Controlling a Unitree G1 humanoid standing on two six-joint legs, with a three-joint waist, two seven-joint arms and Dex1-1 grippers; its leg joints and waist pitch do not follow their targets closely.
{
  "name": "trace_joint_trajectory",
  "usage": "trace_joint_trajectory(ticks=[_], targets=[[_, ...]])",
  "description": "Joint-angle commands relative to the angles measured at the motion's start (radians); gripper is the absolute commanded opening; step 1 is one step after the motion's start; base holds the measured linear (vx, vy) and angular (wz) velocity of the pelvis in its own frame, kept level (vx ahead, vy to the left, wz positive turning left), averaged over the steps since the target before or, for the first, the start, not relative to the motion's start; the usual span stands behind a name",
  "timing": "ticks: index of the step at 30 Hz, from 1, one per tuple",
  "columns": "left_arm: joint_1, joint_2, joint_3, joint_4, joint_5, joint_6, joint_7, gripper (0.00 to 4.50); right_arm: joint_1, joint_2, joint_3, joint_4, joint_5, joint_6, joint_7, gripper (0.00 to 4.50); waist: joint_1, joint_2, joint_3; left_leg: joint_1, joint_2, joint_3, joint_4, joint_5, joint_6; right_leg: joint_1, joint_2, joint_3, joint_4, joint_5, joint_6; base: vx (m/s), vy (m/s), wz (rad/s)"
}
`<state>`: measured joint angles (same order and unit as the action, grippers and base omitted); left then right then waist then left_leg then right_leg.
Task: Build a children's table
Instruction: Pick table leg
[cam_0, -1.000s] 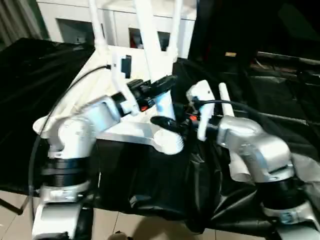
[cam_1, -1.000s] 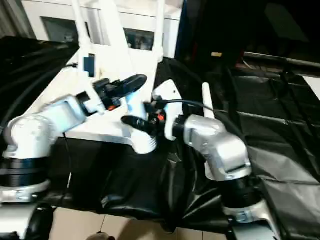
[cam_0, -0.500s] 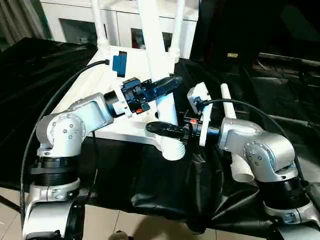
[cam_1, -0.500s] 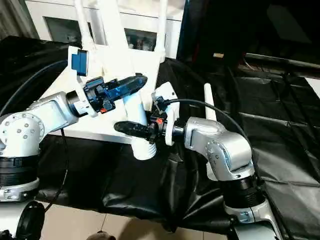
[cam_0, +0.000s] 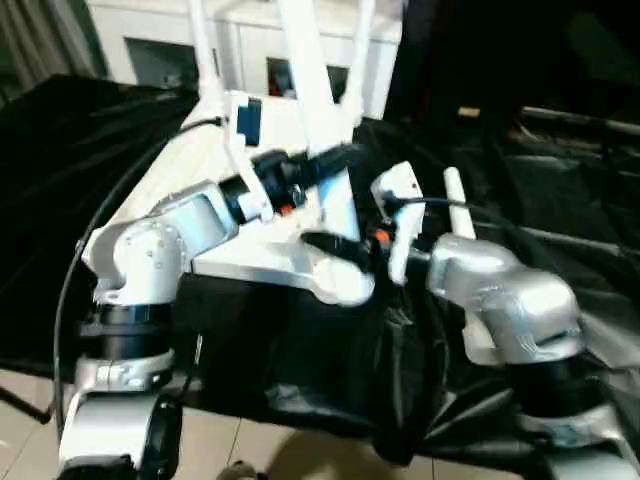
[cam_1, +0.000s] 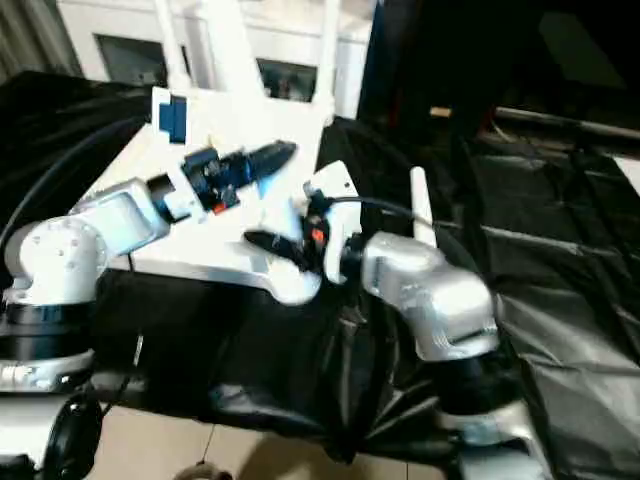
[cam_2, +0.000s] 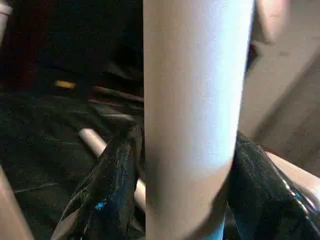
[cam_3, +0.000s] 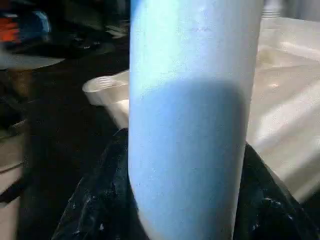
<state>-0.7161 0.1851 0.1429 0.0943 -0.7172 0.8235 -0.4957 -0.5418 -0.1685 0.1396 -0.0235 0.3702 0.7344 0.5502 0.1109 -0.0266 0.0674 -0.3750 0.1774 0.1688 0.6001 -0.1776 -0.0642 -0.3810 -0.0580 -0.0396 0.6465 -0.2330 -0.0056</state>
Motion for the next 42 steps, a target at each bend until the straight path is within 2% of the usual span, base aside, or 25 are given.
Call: trace_joint_trajectory(ticks=[1,4,5,8,10,13,16,19,20,22,28,29,31,33,34,35,37,40,42], targets=[[-0.012,-0.015,0.012,0.026,0.054,-0.029,0.091,2.95,-0.015,0.011,0.01,0.004,-0.052,-0.062,-0.067,1.86,-0.001,0.017,-0.079,0.015,0.042,-0.017,-0.065,-0.085,-0.064,0.055,-0.075,0.046,-0.066,0.097,-0.197,0.0,0.0,0.0],[-0.009,-0.062,0.031,0.026,0.053,-0.051,0.15,3.08,-0.021,0.029,0.036,0.033,-0.115,-0.117,-0.139,1.86,-0.001,0.017,-0.079,0.014,0.04,-0.016,-0.065,-0.081,-0.064,0.057,-0.074,0.046,-0.065,0.117,-0.193,0.0,0.0,0.0],[-0.01,-0.077,0.039,0.027,0.047,-0.05,0.167,3.1,-0.025,0.036,0.045,0.044,-0.136,-0.137,-0.162,1.86,-0.001,0.013,-0.079,0.013,0.039,-0.016,-0.064,-0.077,-0.064,0.058,-0.074,0.046,-0.065,0.124,-0.193,0.0,0.0,0.0],[-0.008,-0.099,0.032,0.03,0.051,-0.052,0.19,3.1,-0.035,0.064,0.052,0.072,-0.182,-0.194,-0.211,1.86,-0.002,0.015,-0.078,0.014,0.039,-0.015,-0.064,-0.086,-0.059,0.055,-0.073,0.047,-0.065,0.117,-0.193,0.0,0.0,0.0],[-0.01,-0.11,0.039,0.037,0.054,-0.061,0.217,2.81,-0.046,0.078,0.051,0.086,-0.203,-0.207,-0.238,1.86,-0.004,0.014,-0.077,0.015,0.04,-0.016,-0.066,-0.096,-0.057,0.054,-0.072,0.046,-0.066,0.107,-0.185,0.0,0.0,0.0],[-0.011,-0.121,0.047,0.038,0.055,-0.068,0.225,2.74,-0.05,0.085,0.052,0.096,-0.211,-0.217,-0.245,1.86,-0.004,0.013,-0.077,0.015,0.04,-0.016,-0.066,-0.097,-0.055,0.055,-0.071,0.047,-0.066,0.108,-0.181,0.0,0.0,0.0],[-0.01,-0.121,0.049,0.034,0.057,-0.069,0.225,2.39,-0.051,0.086,0.062,0.104,-0.224,-0.234,-0.249,1.86,-0.003,0.013,-0.078,0.014,0.039,-0.016,-0.065,-0.089,-0.051,0.054,-0.071,0.047,-0.065,0.12,-0.175,0.0,0.0,0.0],[-0.008,-0.122,0.054,0.028,0.057,-0.068,0.233,2.34,-0.047,0.088,0.067,0.109,-0.233,-0.249,-0.253,1.86,-0.004,0.014,-0.077,0.014,0.039,-0.016,-0.065,-0.096,-0.051,0.054,-0.071,0.047,-0.066,0.116,-0.172,0.0,0.0,0.0],[-0.008,-0.122,0.055,0.028,0.056,-0.067,0.233,2.11,-0.047,0.088,0.067,0.11,-0.234,-0.251,-0.253,1.86,-0.004,0.014,-0.077,0.015,0.039,-0.016,-0.065,-0.097,-0.051,0.055,-0.072,0.047,-0.066,0.116,-0.172,0.0,0.0,0.0],[-0.006,-0.121,0.058,0.025,0.048,-0.064,0.229,2.0,-0.048,0.091,0.067,0.116,-0.241,-0.264,-0.255,1.86,-0.005,0.014,-0.076,0.015,0.039,-0.016,-0.066,-0.102,-0.051,0.053,-0.072,0.047,-0.067,0.107,-0.173,0.0,0.0,0.0],[-0.008,-0.117,0.063,0.023,0.027,-0.064,0.204,1.9,-0.051,0.085,0.08,0.123,-0.252,-0.305,-0.219,1.86,-0.007,0.015,-0.077,0.015,0.039,-0.016,-0.065,-0.103,-0.052,0.054,-0.071,0.047,-0.066,0.112,-0.174,0.0,0.0,0.0],[-0.009,-0.115,0.062,0.024,0.025,-0.065,0.198,1.89,-0.051,0.086,0.078,0.121,-0.248,-0.305,-0.215,2.21,-0.008,0.014,-0.076,0.014,0.039,-0.016,-0.065,-0.101,-0.049,0.055,-0.071,0.047,-0.066,0.115,-0.175,0.0,0.0,0.0],[-0.01,-0.104,0.058,0.019,0.014,-0.058,0.169,1.89,-0.047,0.096,0.049,0.11,-0.201,-0.277,-0.189,2.56,-0.009,0.015,-0.077,0.014,0.039,-0.016,-0.065,-0.102,-0.043,0.055,-0.071,0.047,-0.065,0.121,-0.178,0.0,0.0,0.0],[-0.008,-0.089,0.049,0.011,0.002,-0.043,0.135,1.88,-0.046,0.093,0.029,0.098,-0.173,-0.254,-0.167,2.64,-0.011,0.014,-0.077,0.016,0.039,-0.016,-0.065,-0.105,-0.036,0.054,-0.071,0.047,-0.065,0.121,-0.181,0.0,0.0,0.0],[-0.007,-0.083,0.045,0.007,-0.001,-0.037,0.122,1.85,-0.046,0.092,0.021,0.094,-0.154,-0.235,-0.153,2.88,-0.011,0.015,-0.077,0.015,0.04,-0.016,-0.065,-0.1,-0.035,0.053,-0.071,0.046,-0.064,0.121,-0.186,0.0,0.0,0.0],[-0.003,-0.059,0.03,-0.01,-0.016,-0.013,0.077,1.85,-0.046,0.08,0.003,0.077,-0.118,-0.195,-0.117,2.88,-0.013,0.014,-0.076,0.016,0.039,-0.015,-0.065,-0.1,-0.031,0.054,-0.069,0.046,-0.064,0.123,-0.189,0.0,0.0,0.0],[0.001,-0.045,0.022,-0.022,-0.026,0.002,0.05,1.85,-0.045,0.07,-0.005,0.067,-0.1,-0.176,-0.097,3.01,-0.013,0.016,-0.076,0.016,0.04,-0.015,-0.065,-0.095,-0.027,0.053,-0.069,0.046,-0.064,0.126,-0.197,0.0,0.0,0.0],[0.007,0.026,-0.001,-0.066,-0.078,0.063,-0.074,1.85,-0.047,0.001,-0.038,0.026,0.016,-0.015,0.022,3.04,-0.01,0.016,-0.077,0.017,0.04,-0.016,-0.065,-0.093,-0.025,0.056,-0.07,0.045,-0.062,0.118,-0.203,0.0,0.0,0.0],[0.009,0.068,-0.014,-0.086,-0.098,0.085,-0.15,1.85,-0.043,-0.055,-0.03,0.005,0.052,0.054,0.098,3.04,-0.008,0.017,-0.075,0.017,0.038,-0.016,-0.065,-0.093,-0.024,0.055,-0.067,0.045,-0.063,0.112,-0.205,0.0,0.0,0.0]])
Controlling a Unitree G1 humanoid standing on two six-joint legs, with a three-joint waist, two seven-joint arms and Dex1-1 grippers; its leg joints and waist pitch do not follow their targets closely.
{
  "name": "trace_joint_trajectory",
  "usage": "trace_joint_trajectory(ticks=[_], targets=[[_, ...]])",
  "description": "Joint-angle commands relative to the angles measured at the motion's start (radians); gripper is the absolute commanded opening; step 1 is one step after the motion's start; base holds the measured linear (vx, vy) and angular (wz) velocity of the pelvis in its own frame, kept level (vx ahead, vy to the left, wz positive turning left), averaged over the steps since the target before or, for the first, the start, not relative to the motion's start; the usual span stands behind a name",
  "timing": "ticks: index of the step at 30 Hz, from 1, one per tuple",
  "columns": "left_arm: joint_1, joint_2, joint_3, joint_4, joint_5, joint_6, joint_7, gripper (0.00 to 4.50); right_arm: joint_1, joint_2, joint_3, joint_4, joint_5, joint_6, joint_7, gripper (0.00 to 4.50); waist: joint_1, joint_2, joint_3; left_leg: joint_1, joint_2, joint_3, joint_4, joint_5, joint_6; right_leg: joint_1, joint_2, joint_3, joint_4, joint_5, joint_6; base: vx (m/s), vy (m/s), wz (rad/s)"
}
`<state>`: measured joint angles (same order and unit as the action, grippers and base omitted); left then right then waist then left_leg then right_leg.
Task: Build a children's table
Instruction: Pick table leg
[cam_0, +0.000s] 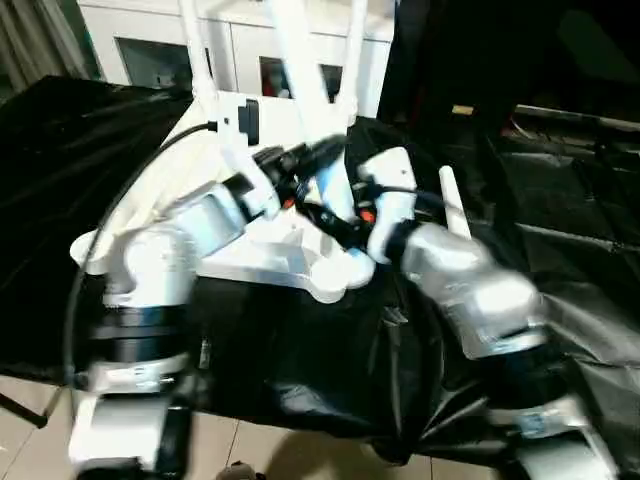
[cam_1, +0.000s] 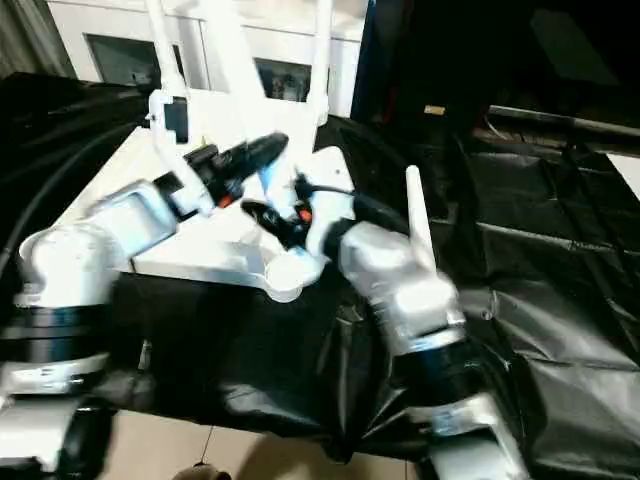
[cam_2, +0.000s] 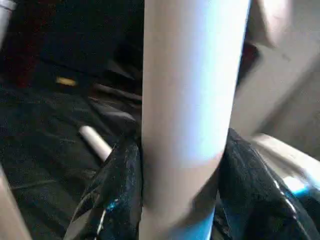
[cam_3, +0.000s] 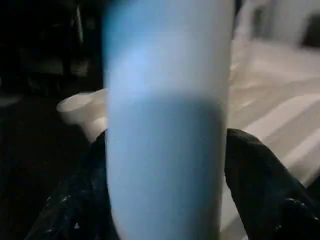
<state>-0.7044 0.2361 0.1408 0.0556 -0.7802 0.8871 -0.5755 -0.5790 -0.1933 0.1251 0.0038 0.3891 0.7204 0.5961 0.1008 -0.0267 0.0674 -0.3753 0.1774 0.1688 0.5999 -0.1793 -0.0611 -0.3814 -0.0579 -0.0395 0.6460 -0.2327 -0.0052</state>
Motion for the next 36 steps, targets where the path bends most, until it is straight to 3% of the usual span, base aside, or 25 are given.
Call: trace_joint_trajectory(ticks=[1,8,10,18,23,24,27,29,32,36], targets=[[-0.001,0.029,-0.016,-0.052,-0.038,0.025,-0.09,1.85,-0.003,-0.046,-0.011,-0.029,0.04,0.084,0.07,3.04,0.003,0.018,-0.075,0.017,0.039,-0.015,-0.065,-0.096,-0.029,0.055,-0.069,0.045,-0.063,0.101,-0.206,0.0,0.0,0.0],[-0.006,0.061,-0.015,-0.06,-0.051,0.032,-0.135,1.85,0.012,-0.092,-0.007,-0.056,0.079,0.167,0.1,3.04,0.004,0.019,-0.076,0.018,0.041,-0.015,-0.065,-0.101,-0.048,0.055,-0.072,0.045,-0.066,0.071,-0.218,0.0,0.0,0.0],[-0.003,0.066,-0.02,-0.066,-0.063,0.037,-0.154,1.85,0.01,-0.085,-0.021,-0.063,0.108,0.208,0.088,2.77,0.005,0.02,-0.078,0.018,0.04,-0.015,-0.064,-0.091,-0.047,0.054,-0.072,0.045,-0.064,0.092,-0.223,0.0,0.0,0.0],[-0.001,0.073,-0.026,-0.066,-0.053,0.037,-0.172,1.85,0.008,-0.077,-0.028,-0.064,0.113,0.223,0.079,2.09,0.006,0.02,-0.076,0.017,0.04,-0.015,-0.066,-0.106,-0.06,0.054,-0.073,0.045,-0.066,0.072,-0.219,0.0,0.0,0.0],[-0.003,0.073,-0.029,-0.05,-0.027,0.018,-0.144,1.84,0.008,-0.072,-0.022,-0.064,0.104,0.209,0.063,2.01,0.008,0.02,-0.077,0.017,0.041,-0.015,-0.066,-0.099,-0.061,0.053,-0.073,0.045,-0.065,0.084,-0.217,0.0,0.0,0.0],[-0.006,0.069,-0.029,-0.041,-0.011,0.008,-0.123,2.4,0.008,-0.071,-0.019,-0.064,0.098,0.202,0.06,2.0,0.008,0.02,-0.077,0.017,0.04,-0.015,-0.066,-0.098,-0.061,0.054,-0.073,0.045,-0.065,0.084,-0.216,0.0,0.0,0.0],[-0.03,0.041,-0.004,0.027,0.023,-0.003,-0.034,2.54,0.011,-0.054,-0.004,-0.052,0.059,0.144,0.017,1.99,0.011,0.02,-0.076,0.017,0.04,-0.014,-0.066,-0.104,-0.068,0.052,-0.073,0.046,-0.068,0.067,-0.207,0.0,0.0,0.0],[-0.031,0.022,0.003,0.04,0.035,-0.025,-0.006,2.89,0.011,-0.036,0.006,-0.041,0.028,0.113,-0.019,1.92,0.012,0.02,-0.078,0.018,0.041,-0.015,-0.066,-0.101,-0.077,0.053,-0.075,0.045,-0.067,0.062,-0.201,0.0,0.0,0.0],[-0.03,-0.041,-0.017,0.083,0.159,-0.139,0.15,2.95,0.01,-0.001,0.076,0.007,-0.103,0.004,-0.127,1.91,0.009,0.018,-0.079,0.014,0.04,-0.016,-0.065,-0.09,-0.077,0.056,-0.074,0.046,-0.067,0.099,-0.193,0.0,0.0,0.0],[-0.032,-0.104,0.003,0.135,0.19,-0.209,0.243,2.94,0.008,0.029,0.125,0.057,-0.196,-0.075,-0.227,1.91,0.01,0.017,-0.08,0.013,0.039,-0.017,-0.065,-0.086,-0.076,0.058,-0.074,0.046,-0.067,0.105,-0.184,0.0,0.0,0.0]])
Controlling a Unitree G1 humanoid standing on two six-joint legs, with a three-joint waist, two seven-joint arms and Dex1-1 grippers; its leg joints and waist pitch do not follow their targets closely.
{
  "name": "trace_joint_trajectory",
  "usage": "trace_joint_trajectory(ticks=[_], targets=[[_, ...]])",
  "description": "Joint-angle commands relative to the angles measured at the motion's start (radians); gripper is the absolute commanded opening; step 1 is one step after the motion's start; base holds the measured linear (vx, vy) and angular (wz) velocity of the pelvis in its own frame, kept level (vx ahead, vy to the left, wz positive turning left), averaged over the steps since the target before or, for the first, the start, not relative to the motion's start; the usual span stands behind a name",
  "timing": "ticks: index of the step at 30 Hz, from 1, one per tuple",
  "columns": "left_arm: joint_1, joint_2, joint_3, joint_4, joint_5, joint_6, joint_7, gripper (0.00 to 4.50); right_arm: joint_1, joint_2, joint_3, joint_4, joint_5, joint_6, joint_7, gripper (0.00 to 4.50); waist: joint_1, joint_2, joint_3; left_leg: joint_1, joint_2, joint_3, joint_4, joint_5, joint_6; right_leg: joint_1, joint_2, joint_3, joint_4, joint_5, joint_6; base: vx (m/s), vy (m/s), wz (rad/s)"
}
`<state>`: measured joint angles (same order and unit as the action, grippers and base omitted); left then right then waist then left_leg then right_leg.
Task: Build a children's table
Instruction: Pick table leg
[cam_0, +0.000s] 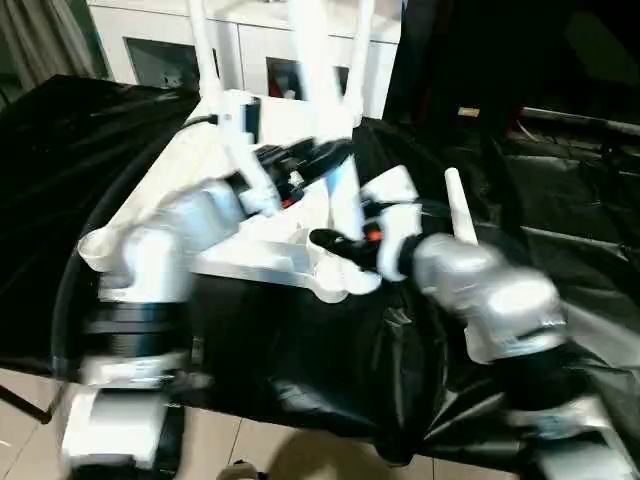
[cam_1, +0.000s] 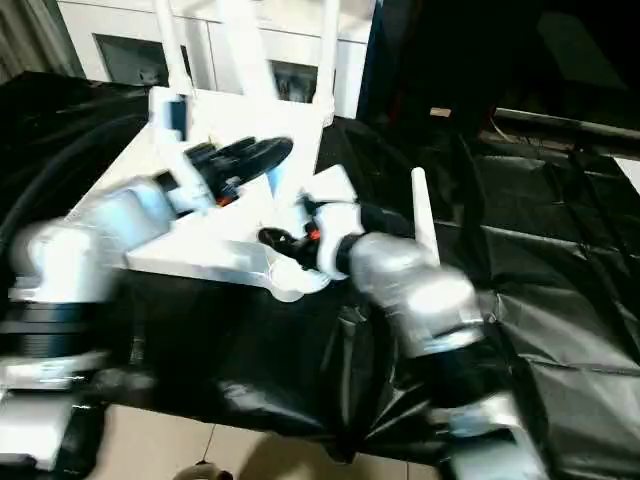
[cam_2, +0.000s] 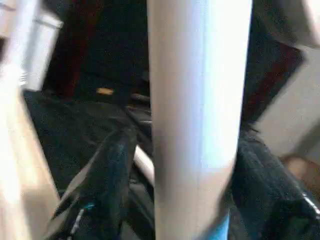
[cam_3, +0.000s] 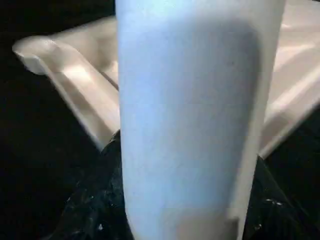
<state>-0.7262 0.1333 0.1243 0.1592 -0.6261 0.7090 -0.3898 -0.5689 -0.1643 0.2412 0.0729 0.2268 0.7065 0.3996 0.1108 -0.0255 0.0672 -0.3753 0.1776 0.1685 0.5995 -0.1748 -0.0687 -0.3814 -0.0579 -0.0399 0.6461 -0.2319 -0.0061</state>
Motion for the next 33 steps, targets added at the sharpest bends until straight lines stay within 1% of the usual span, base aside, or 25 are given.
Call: trace_joint_trajectory(ticks=[1,3,4,5,6,8,10,11,12,14,16,18,19,20,21,22,23,24,25,27,29,30,31,32,33], targets=[[-0.009,-0.016,0.021,0.039,0.039,-0.048,0.07,2.94,-0.003,0.009,0.02,0.001,-0.059,-0.087,-0.062,1.91,-0.001,0.017,-0.08,0.013,0.039,-0.017,-0.064,-0.089,-0.07,0.057,-0.075,0.047,-0.067,0.111,-0.182,0.0,0.0,0.0],[-0.008,-0.05,0.03,0.057,0.03,-0.055,0.099,2.94,-0.007,0.043,0.014,0.037,-0.09,-0.105,-0.14,1.91,-0.002,0.016,-0.081,0.014,0.039,-0.017,-0.064,-0.087,-0.071,0.056,-0.074,0.047,-0.065,0.123,-0.183,0.0,0.0,0.0],[-0.01,-0.076,0.04,0.073,0.04,-0.063,0.152,2.94,-0.013,0.066,-0.002,0.062,-0.111,-0.116,-0.208,1.91,-0.004,0.018,-0.079,0.014,0.039,-0.017,-0.065,-0.101,-0.071,0.055,-0.074,0.047,-0.065,0.119,-0.188,0.0,0.0,0.0],[-0.011,-0.079,0.043,0.075,0.043,-0.064,0.164,2.94,-0.014,0.069,-0.006,0.066,-0.115,-0.119,-0.215,1.91,-0.004,0.018,-0.079,0.014,0.039,-0.017,-0.065,-0.101,-0.071,0.055,-0.074,0.047,-0.065,0.119,-0.188,0.0,0.0,0.0],[-0.013,-0.089,0.05,0.081,0.052,-0.068,0.192,2.76,-0.016,0.076,-0.014,0.074,-0.123,-0.127,-0.234,1.91,-0.006,0.017,-0.078,0.014,0.039,-0.017,-0.066,-0.11,-0.071,0.056,-0.073,0.047,-0.066,0.114,-0.185,0.0,0.0,0.0],[-0.014,-0.109,0.07,0.093,0.072,-0.089,0.243,2.59,-0.025,0.09,-0.035,0.089,-0.134,-0.143,-0.257,1.91,-0.006,0.022,-0.078,0.015,0.04,-0.019,-0.066,-0.118,-0.069,0.055,-0.072,0.047,-0.066,0.116,-0.173,0.0,0.0,0.0],[-0.008,-0.119,0.081,0.091,0.074,-0.096,0.254,2.53,-0.031,0.096,-0.054,0.094,-0.135,-0.148,-0.27,1.91,-0.007,0.019,-0.077,0.014,0.039,-0.018,-0.067,-0.133,-0.067,0.055,-0.072,0.047,-0.069,0.107,-0.169,0.0,0.0,0.0],[-0.007,-0.12,0.081,0.091,0.072,-0.098,0.254,2.4,-0.032,0.097,-0.056,0.096,-0.135,-0.15,-0.271,1.91,-0.007,0.019,-0.077,0.014,0.039,-0.018,-0.067,-0.133,-0.067,0.055,-0.072,0.047,-0.069,0.107,-0.169,0.0,0.0,0.0],[-0.004,-0.122,0.079,0.089,0.07,-0.102,0.255,2.4,-0.033,0.097,-0.059,0.1,-0.137,-0.159,-0.275,1.91,-0.007,0.019,-0.078,0.015,0.04,-0.019,-0.067,-0.13,-0.067,0.056,-0.073,0.047,-0.068,0.109,-0.166,0.0,0.0,0.0],[-0.002,-0.123,0.076,0.089,0.068,-0.104,0.254,2.16,-0.034,0.095,-0.057,0.106,-0.143,-0.17,-0.278,1.91,-0.01,0.02,-0.077,0.014,0.038,-0.019,-0.066,-0.123,-0.065,0.056,-0.071,0.047,-0.067,0.125,-0.164,0.0,0.0,0.0],[-0.003,-0.123,0.074,0.091,0.063,-0.106,0.246,2.12,-0.033,0.099,-0.056,0.116,-0.145,-0.184,-0.275,1.91,-0.011,0.022,-0.077,0.013,0.037,-0.019,-0.066,-0.127,-0.063,0.056,-0.071,0.047,-0.068,0.122,-0.164,0.0,0.0,0.0],[-0.004,-0.124,0.073,0.09,0.054,-0.104,0.235,1.94,-0.032,0.102,-0.053,0.12,-0.147,-0.193,-0.274,1.91,-0.012,0.022,-0.077,0.014,0.038,-0.019,-0.066,-0.13,-0.062,0.056,-0.072,0.047,-0.068,0.118,-0.165,0.0,0.0,0.0],[-0.005,-0.123,0.073,0.086,0.046,-0.097,0.227,1.9,-0.033,0.099,-0.039,0.121,-0.157,-0.22,-0.269,1.91,-0.012,0.025,-0.077,0.014,0.039,-0.02,-0.066,-0.131,-0.062,0.056,-0.072,0.047,-0.067,0.119,-0.169,0.0,0.0,0.0],[-0.005,-0.123,0.073,0.083,0.043,-0.093,0.224,1.89,-0.033,0.099,-0.036,0.123,-0.161,-0.231,-0.268,1.91,-0.013,0.023,-0.077,0.014,0.038,-0.019,-0.066,-0.133,-0.062,0.055,-0.072,0.047,-0.068,0.114,-0.171,0.0,0.0,0.0],[-0.005,-0.123,0.073,0.081,0.04,-0.09,0.222,1.87,-0.034,0.1,-0.035,0.125,-0.165,-0.241,-0.268,2.26,-0.013,0.025,-0.077,0.014,0.038,-0.019,-0.066,-0.132,-0.062,0.055,-0.072,0.047,-0.068,0.116,-0.173,0.0,0.0,0.0],[-0.006,-0.118,0.068,0.078,0.041,-0.087,0.213,1.86,-0.033,0.101,-0.037,0.12,-0.154,-0.253,-0.25,2.47,-0.014,0.024,-0.077,0.014,0.038,-0.018,-0.065,-0.134,-0.059,0.056,-0.072,0.047,-0.068,0.116,-0.176,0.0,0.0,0.0],[-0.006,-0.114,0.065,0.076,0.042,-0.086,0.207,1.85,-0.033,0.102,-0.039,0.116,-0.145,-0.261,-0.237,2.61,-0.014,0.025,-0.077,0.014,0.038,-0.019,-0.065,-0.134,-0.057,0.056,-0.072,0.047,-0.068,0.119,-0.176,0.0,0.0,0.0],[-0.006,-0.114,0.065,0.076,0.042,-0.086,0.207,1.85,-0.033,0.102,-0.039,0.116,-0.145,-0.261,-0.237,2.63,-0.014,0.025,-0.077,0.014,0.038,-0.019,-0.065,-0.134,-0.057,0.056,-0.072,0.047,-0.068,0.119,-0.176,0.0,0.0,0.0],[-0.004,-0.087,0.038,0.06,0.039,-0.072,0.148,1.83,-0.028,0.115,-0.076,0.096,-0.071,-0.226,-0.169,2.7,-0.016,0.024,-0.076,0.014,0.037,-0.019,-0.066,-0.144,-0.044,0.058,-0.071,0.047,-0.067,0.111,-0.176,0.0,0.0,0.0],[-0.003,-0.062,0.016,0.045,0.036,-0.059,0.099,1.8,-0.028,0.111,-0.091,0.085,-0.039,-0.203,-0.13,2.87,-0.017,0.025,-0.077,0.015,0.04,-0.019,-0.066,-0.133,-0.033,0.055,-0.071,0.046,-0.066,0.119,-0.179,0.0,0.0,0.0],[0.002,0.015,-0.032,0.0,0.024,-0.023,-0.032,1.79,-0.031,0.057,-0.095,0.057,0.025,-0.11,-0.007,2.95,-0.014,0.028,-0.078,0.018,0.041,-0.02,-0.066,-0.117,-0.026,0.056,-0.069,0.044,-0.063,0.136,-0.191,0.0,0.0,0.0],[0.002,0.029,-0.037,-0.006,0.019,-0.015,-0.052,1.79,-0.031,0.046,-0.097,0.053,0.038,-0.091,0.014,3.09,-0.014,0.028,-0.078,0.018,0.041,-0.02,-0.066,-0.117,-0.026,0.056,-0.069,0.044,-0.063,0.136,-0.191,0.0,0.0,0.0],[0.0,0.061,-0.045,-0.019,0.006,0.007,-0.097,1.79,-0.03,0.019,-0.104,0.045,0.07,-0.049,0.064,3.21,-0.015,0.029,-0.077,0.017,0.041,-0.018,-0.065,-0.109,-0.028,0.054,-0.069,0.044,-0.061,0.148,-0.201,0.0,0.0,0.0],[-0.002,0.092,-0.049,-0.034,-0.018,0.036,-0.145,1.79,-0.028,-0.011,-0.106,0.033,0.096,-0.018,0.114,3.27,-0.013,0.028,-0.075,0.018,0.04,-0.017,-0.065,-0.117,-0.028,0.055,-0.07,0.045,-0.062,0.136,-0.208,0.0,0.0,0.0],[-0.002,0.12,-0.057,-0.051,-0.032,0.053,-0.189,1.79,-0.024,-0.042,-0.094,0.02,0.112,0.002,0.164,3.29,-0.013,0.028,-0.075,0.016,0.04,-0.017,-0.065,-0.12,-0.029,0.055,-0.07,0.045,-0.063,0.127,-0.212,0.0,0.0,0.0]])
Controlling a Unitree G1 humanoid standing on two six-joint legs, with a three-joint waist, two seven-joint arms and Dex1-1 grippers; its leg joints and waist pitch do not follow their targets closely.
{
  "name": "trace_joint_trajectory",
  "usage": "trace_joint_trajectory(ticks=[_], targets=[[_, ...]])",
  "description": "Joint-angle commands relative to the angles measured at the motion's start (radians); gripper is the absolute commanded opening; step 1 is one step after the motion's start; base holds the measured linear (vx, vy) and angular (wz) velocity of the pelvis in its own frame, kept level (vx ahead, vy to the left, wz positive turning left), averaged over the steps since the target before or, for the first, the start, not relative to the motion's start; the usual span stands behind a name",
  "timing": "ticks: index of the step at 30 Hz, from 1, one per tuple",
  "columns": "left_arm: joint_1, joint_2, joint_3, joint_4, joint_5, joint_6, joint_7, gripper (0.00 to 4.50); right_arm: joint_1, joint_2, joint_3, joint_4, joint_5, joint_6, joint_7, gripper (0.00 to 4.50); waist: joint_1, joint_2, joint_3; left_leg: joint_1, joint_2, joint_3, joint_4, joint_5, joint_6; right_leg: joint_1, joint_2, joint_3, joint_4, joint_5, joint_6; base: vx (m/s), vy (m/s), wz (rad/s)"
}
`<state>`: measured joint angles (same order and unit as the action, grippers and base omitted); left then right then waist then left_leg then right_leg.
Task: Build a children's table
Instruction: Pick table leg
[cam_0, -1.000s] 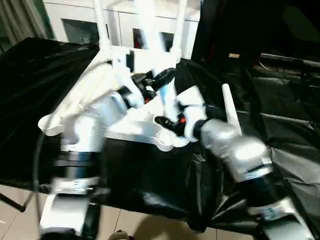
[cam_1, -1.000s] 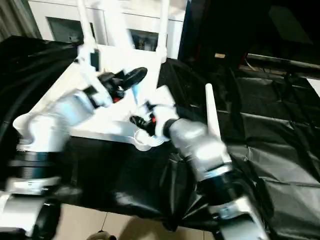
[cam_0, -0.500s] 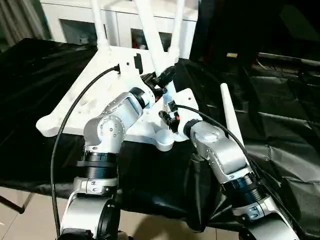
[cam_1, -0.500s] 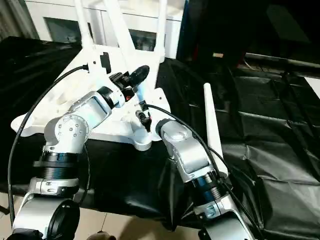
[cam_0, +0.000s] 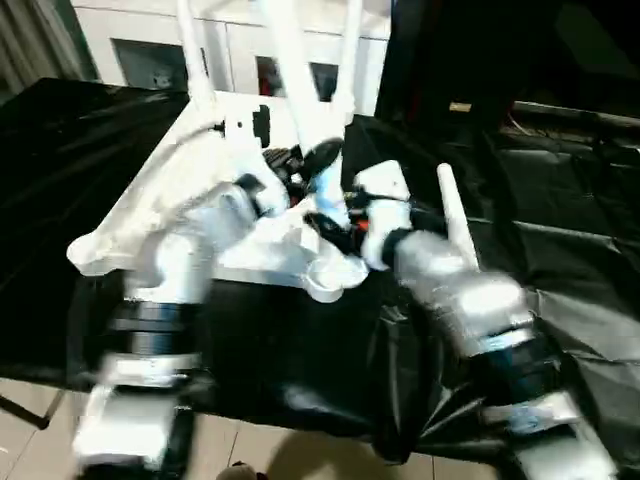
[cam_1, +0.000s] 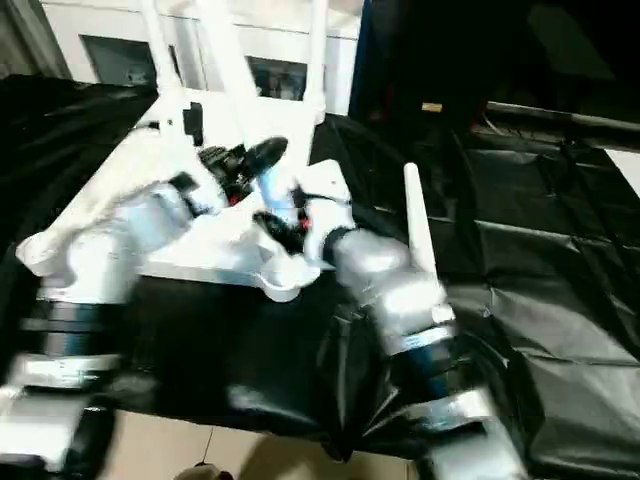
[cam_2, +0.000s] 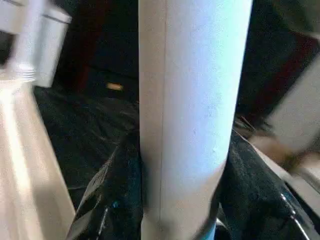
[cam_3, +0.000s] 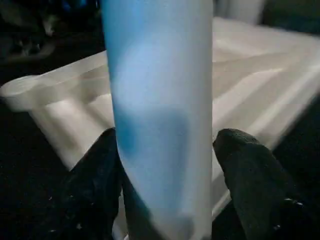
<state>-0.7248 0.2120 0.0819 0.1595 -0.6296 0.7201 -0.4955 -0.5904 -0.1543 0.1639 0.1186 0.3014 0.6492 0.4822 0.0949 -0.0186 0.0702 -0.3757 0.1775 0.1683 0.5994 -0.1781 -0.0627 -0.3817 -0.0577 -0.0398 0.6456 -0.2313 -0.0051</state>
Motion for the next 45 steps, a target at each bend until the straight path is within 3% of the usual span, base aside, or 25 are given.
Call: trace_joint_trajectory(ticks=[1,6,9,13,21,25,31,45], targets=[[-0.002,0.063,-0.024,-0.065,-0.037,0.053,-0.119,1.79,0.001,-0.078,-0.005,-0.036,0.049,0.076,0.122,3.29,0.005,0.021,-0.079,0.018,0.039,-0.017,-0.064,-0.12,-0.035,0.056,-0.071,0.045,-0.063,0.117,-0.215,0.0,0.0,0.0],[-0.001,0.119,-0.028,-0.111,-0.088,0.081,-0.222,1.79,0.016,-0.138,0.02,-0.069,0.083,0.108,0.211,3.29,0.01,0.022,-0.077,0.017,0.042,-0.015,-0.064,-0.119,-0.041,0.055,-0.075,0.045,-0.063,0.091,-0.234,0.0,0.0,0.0],[0.01,0.15,-0.026,-0.153,-0.143,0.113,-0.308,1.79,0.018,-0.139,0.009,-0.076,0.106,0.135,0.218,3.29,0.009,0.024,-0.078,0.016,0.041,-0.015,-0.064,-0.114,-0.042,0.054,-0.074,0.045,-0.062,0.088,-0.241,0.0,0.0,0.0],[0.019,0.161,-0.039,-0.16,-0.141,0.109,-0.347,1.79,0.01,-0.132,-0.014,-0.075,0.128,0.176,0.215,2.95,0.008,0.026,-0.078,0.018,0.041,-0.015,-0.064,-0.118,-0.047,0.052,-0.072,0.044,-0.063,0.079,-0.243,0.0,0.0,0.0],[0.019,0.163,-0.034,-0.155,-0.147,0.118,-0.359,1.79,0.012,-0.137,-0.015,-0.088,0.14,0.187,0.222,2.22,0.015,0.024,-0.079,0.017,0.041,-0.015,-0.064,-0.113,-0.056,0.053,-0.074,0.044,-0.063,0.083,-0.234,0.0,0.0,0.0],[0.006,0.141,-0.021,-0.107,-0.093,0.089,-0.28,1.79,0.015,-0.124,-0.02,-0.09,0.142,0.181,0.2,2.05,0.015,0.023,-0.08,0.016,0.041,-0.015,-0.064,-0.109,-0.058,0.054,-0.073,0.045,-0.062,0.092,-0.23,0.0,0.0,0.0],[-0.014,0.093,0.017,-0.055,-0.057,0.055,-0.175,1.79,0.02,-0.105,-0.021,-0.103,0.153,0.189,0.187,1.93,0.018,0.02,-0.081,0.015,0.04,-0.015,-0.063,-0.1,-0.055,0.056,-0.073,0.045,-0.062,0.099,-0.228,0.0,0.0,0.0],[0.008,0.093,0.022,-0.093,-0.116,0.12,-0.212,1.79,0.011,-0.104,-0.028,-0.102,0.152,0.176,0.178,1.88,0.019,0.023,-0.081,0.017,0.041,-0.016,-0.064,-0.105,-0.054,0.054,-0.074,0.044,-0.063,0.086,-0.225,0.0,0.0,0.0]])
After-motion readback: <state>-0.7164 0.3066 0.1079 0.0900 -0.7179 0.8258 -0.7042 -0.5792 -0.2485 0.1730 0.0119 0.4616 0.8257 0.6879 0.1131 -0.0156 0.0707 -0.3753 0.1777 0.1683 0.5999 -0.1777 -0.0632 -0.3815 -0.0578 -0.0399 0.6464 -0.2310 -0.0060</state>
